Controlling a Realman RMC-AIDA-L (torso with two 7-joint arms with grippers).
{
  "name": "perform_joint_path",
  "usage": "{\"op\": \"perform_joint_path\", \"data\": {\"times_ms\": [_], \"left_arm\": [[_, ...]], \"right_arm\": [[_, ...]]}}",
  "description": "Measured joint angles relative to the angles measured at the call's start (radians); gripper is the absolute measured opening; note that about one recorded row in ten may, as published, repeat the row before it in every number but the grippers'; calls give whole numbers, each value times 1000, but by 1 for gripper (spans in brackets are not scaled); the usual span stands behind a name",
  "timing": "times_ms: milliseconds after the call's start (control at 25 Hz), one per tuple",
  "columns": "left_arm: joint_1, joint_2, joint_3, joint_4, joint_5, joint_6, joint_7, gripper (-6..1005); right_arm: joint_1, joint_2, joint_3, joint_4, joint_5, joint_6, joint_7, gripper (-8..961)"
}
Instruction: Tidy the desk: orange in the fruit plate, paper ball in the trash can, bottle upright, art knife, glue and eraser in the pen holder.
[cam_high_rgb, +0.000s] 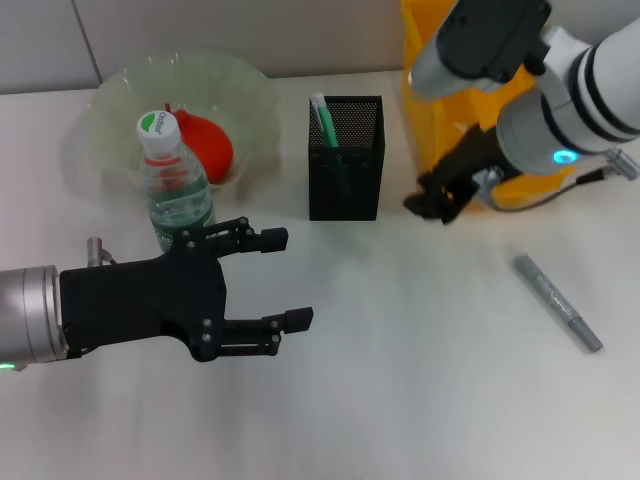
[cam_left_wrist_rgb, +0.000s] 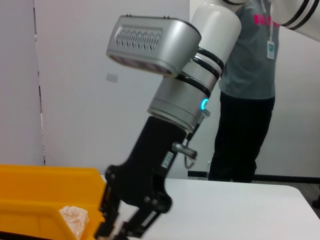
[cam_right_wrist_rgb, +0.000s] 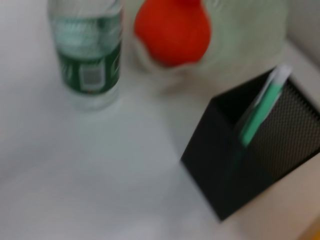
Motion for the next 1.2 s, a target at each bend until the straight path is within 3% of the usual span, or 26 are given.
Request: {"op": "perform_joint_path", "data": {"times_ms": [280, 640, 880, 1200], "left_arm": [[-2, 0, 0, 0, 0, -4, 0, 827], [-6, -1, 0, 0, 0, -5, -2, 827], [-7, -3, 0, 0, 0, -5, -1, 827], [-7, -3, 0, -9, 0, -4, 7, 827]], "right_arm": [[-72, -1, 98, -8, 183, 172, -129, 238], [-121, -2, 210, 64, 443, 261, -334, 238], [-115, -4, 279, 207, 622, 272, -490, 238], [-74, -6, 352, 363, 726, 265, -607, 239]]}}
